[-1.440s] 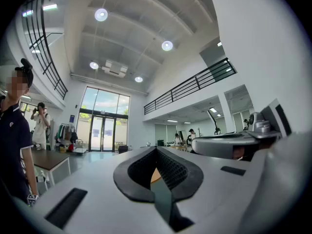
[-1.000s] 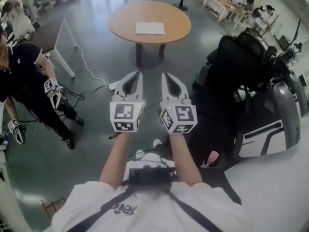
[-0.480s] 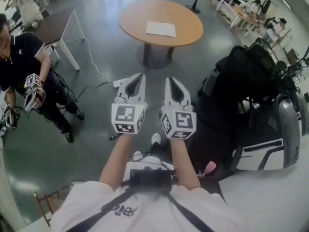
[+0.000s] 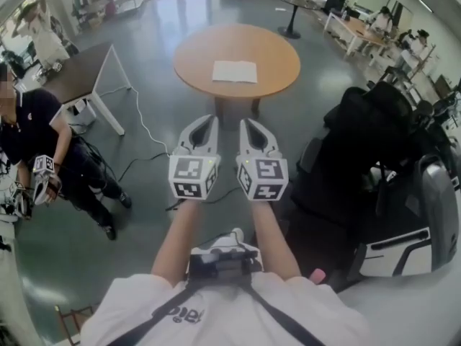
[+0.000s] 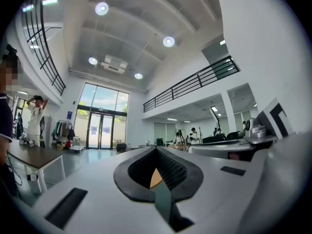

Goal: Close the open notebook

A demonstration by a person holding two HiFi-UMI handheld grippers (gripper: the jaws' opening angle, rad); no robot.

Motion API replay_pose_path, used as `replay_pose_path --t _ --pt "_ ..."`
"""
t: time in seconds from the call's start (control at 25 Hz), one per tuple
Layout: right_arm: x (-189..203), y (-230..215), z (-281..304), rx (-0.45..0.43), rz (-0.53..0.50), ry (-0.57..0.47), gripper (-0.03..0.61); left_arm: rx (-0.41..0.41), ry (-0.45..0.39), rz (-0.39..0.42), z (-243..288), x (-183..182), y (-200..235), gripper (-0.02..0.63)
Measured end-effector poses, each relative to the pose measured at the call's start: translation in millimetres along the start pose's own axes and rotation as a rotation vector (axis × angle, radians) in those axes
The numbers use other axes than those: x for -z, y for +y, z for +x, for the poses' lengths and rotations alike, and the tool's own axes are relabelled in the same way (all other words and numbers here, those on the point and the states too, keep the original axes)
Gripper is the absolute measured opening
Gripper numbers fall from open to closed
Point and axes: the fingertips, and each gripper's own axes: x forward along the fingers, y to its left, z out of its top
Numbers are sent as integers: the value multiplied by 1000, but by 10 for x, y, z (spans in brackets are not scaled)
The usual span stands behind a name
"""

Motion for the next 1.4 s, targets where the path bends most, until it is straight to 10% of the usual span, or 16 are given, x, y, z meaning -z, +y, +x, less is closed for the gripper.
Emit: replay_pose_path --t 0.76,1.4 --pt "142 -975 407 40 14 5 8 17 32 -40 873 222 -391 11" --pt "44 -1428 2374 43 -63 26 8 47 14 -70 2680 353 780 12"
